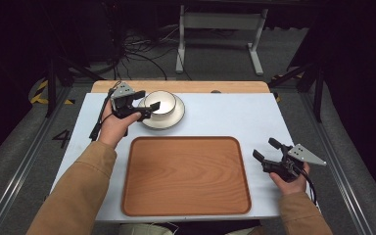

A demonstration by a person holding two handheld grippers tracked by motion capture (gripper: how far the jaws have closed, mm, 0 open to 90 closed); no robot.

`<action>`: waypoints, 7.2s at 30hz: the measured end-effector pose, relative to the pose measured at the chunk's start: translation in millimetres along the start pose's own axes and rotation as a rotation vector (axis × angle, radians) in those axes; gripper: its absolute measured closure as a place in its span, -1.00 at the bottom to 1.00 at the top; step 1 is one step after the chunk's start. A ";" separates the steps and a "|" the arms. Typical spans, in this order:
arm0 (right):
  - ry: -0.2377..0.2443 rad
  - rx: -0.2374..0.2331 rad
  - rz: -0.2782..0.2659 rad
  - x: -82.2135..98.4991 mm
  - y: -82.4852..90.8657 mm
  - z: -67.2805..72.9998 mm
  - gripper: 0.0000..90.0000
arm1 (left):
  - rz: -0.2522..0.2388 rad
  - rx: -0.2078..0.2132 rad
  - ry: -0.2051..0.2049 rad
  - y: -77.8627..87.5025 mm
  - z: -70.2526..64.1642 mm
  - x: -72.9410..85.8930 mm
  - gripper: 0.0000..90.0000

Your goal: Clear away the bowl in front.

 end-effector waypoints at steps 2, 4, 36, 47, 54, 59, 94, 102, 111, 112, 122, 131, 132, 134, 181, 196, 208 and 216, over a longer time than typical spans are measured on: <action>-0.001 0.000 0.001 0.0 -0.1 0.0 -0.67 | 0.019 -0.002 0.000 -1.6 3.0 -1.7 -0.49; 0.000 0.000 0.002 0.0 -0.2 -0.1 -0.68 | 0.044 0.001 -0.002 -3.3 5.8 -3.1 -0.46; 0.000 -0.013 0.038 -0.7 -3.5 -0.1 -0.70 | 0.389 0.030 -0.248 -56.4 5.2 0.5 -0.29; -0.016 -0.014 0.038 -0.9 -3.7 -1.2 -0.70 | 0.447 0.000 -0.250 -74.6 8.2 10.3 -0.13; -0.020 -0.019 0.042 -0.9 -3.8 -1.6 -0.70 | 0.480 -0.033 -0.272 -85.1 4.9 14.1 0.04; -0.019 -0.020 0.042 -0.9 -3.8 -1.7 -0.70 | 0.501 -0.063 -0.284 -90.7 3.3 16.1 0.20; -0.023 -0.021 0.041 -0.9 -3.7 -2.3 -0.71 | 0.567 -0.099 -0.395 -103.2 -8.2 16.5 0.82; -0.023 -0.019 0.041 -0.9 -3.7 -2.2 -0.71 | 0.578 -0.131 -0.419 -103.1 -10.5 15.8 0.82; -0.023 -0.019 0.042 -0.9 -3.5 -2.2 -0.71 | 0.561 -0.143 -0.377 -93.7 -10.4 9.8 0.81; -0.022 -0.019 0.041 -0.9 -3.6 -2.3 -0.71 | 0.560 -0.151 -0.378 -91.3 -10.6 8.5 0.81; -0.024 -0.019 0.042 -0.9 -3.5 -2.2 -0.72 | 0.526 -0.121 -0.394 -67.5 -20.9 -9.6 0.81; -0.024 -0.018 0.040 -0.9 -3.6 -2.4 -0.72 | 0.530 -0.105 -0.425 -48.8 -34.5 -21.2 0.81; -0.026 -0.018 0.041 -0.9 -3.5 -2.3 -0.72 | 0.525 -0.103 -0.425 -45.6 -36.4 -22.4 0.81; -0.026 -0.020 0.041 -0.9 -3.6 -2.3 -0.73 | 0.521 -0.101 -0.423 -41.5 -38.9 -23.9 0.81; -0.024 -0.015 0.042 -1.0 -3.8 -2.4 -0.79 | 0.517 0.107 -0.696 31.7 -159.8 -19.5 0.81; -0.029 -0.012 0.044 -1.0 -3.8 -2.5 -0.82 | 0.546 0.175 -0.787 33.7 -178.9 -6.6 0.81; -0.027 -0.012 0.045 -1.0 -3.9 -2.4 -0.82 | 0.590 0.248 -0.828 19.7 -192.6 9.5 0.81; -0.028 -0.013 0.044 -1.0 -3.8 -2.5 -0.82 | 0.615 0.282 -0.848 11.4 -199.5 18.9 0.81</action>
Point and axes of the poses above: each handheld gripper's, and its own axes: y roughly backward along the jaws, x roughly out of its underside, z roughly to its left, the point moved 4 cm from there along -y, roughly forward along the jaws, and after that the axes turned 14 degrees about z, right-handed, at the moved point
